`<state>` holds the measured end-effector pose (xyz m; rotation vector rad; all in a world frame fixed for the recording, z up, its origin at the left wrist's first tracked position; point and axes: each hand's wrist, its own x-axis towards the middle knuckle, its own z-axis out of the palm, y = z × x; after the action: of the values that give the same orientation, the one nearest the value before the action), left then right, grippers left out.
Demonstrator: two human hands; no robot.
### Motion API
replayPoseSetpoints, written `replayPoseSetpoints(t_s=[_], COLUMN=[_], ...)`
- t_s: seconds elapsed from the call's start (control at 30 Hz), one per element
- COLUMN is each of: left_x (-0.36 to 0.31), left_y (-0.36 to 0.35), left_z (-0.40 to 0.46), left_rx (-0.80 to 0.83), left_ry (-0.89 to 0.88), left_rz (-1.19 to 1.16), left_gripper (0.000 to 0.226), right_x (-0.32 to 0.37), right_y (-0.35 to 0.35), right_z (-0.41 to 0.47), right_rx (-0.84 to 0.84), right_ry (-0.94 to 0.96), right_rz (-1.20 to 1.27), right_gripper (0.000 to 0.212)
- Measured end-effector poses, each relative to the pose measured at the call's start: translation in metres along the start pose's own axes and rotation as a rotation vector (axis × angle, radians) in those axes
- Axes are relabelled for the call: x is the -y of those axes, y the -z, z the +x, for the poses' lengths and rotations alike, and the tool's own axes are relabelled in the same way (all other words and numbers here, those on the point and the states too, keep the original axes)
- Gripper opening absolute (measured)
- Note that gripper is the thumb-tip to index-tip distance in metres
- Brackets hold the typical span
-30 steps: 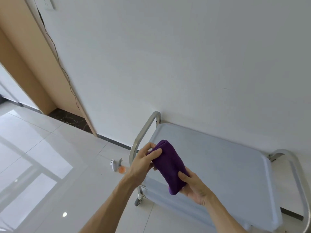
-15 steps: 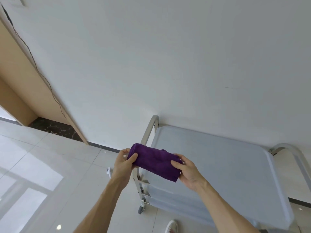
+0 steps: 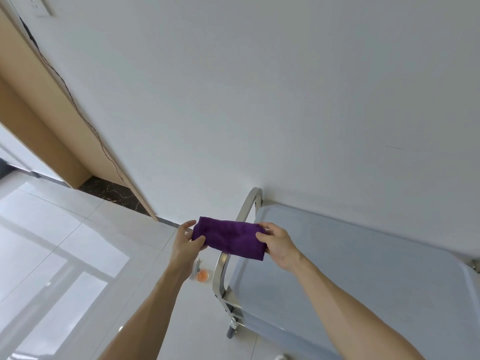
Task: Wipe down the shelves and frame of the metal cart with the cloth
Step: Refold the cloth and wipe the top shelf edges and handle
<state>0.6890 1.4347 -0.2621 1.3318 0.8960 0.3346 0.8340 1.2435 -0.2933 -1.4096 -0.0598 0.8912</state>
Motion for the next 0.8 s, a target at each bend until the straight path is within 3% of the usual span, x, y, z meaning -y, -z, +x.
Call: replayPoseSetpoints(t_s=[0.1, 0.17, 0.27, 0.37, 0.47, 0.53, 0.63, 0.8], left_x=[0.014, 0.02, 0.024, 0.02, 0.024, 0.033, 0.042, 0.05], left_y=[-0.004, -0.007, -0.016, -0.037, -0.063, -0.076, -0.084, -0.092], left_z=[0.006, 0.01, 0.015, 0.014, 0.015, 0.018, 0.026, 0.045], left_rx=[0.023, -0.011, 0.016, 0.179, 0.287, 0.291, 0.236, 0.139], left_ry=[0.056, 0.04, -0.126, -0.235, -0.23, -0.192, -0.217, -0.398], left_rz=[0.084, 0.33, 0.719, 0.788, 0.913, 1.043, 1.203, 1.474], left_gripper=[0.045, 0.043, 0.048, 0.049, 0.069, 0.083, 0.086, 0.074], right_x=[-0.013, -0.021, -0.026, -0.031, -0.046, -0.061, -0.082, -0.108], right_y=[0.004, 0.005, 0.009, 0.02, 0.037, 0.048, 0.058, 0.065], right_z=[0.008, 0.011, 0.011, 0.006, -0.001, -0.004, -0.008, 0.015], right_rx=[-0.029, -0.038, -0.037, -0.089, -0.091, -0.037, 0.009, -0.12], right_ry=[-0.042, -0.079, -0.125, -0.154, -0.175, -0.201, -0.256, -0.071], right_rz=[-0.074, -0.051, -0.104, -0.365, -0.729, -0.968, -1.305, -1.474], right_gripper=[0.028, 0.028, 0.033, 0.041, 0.047, 0.056, 0.067, 0.065])
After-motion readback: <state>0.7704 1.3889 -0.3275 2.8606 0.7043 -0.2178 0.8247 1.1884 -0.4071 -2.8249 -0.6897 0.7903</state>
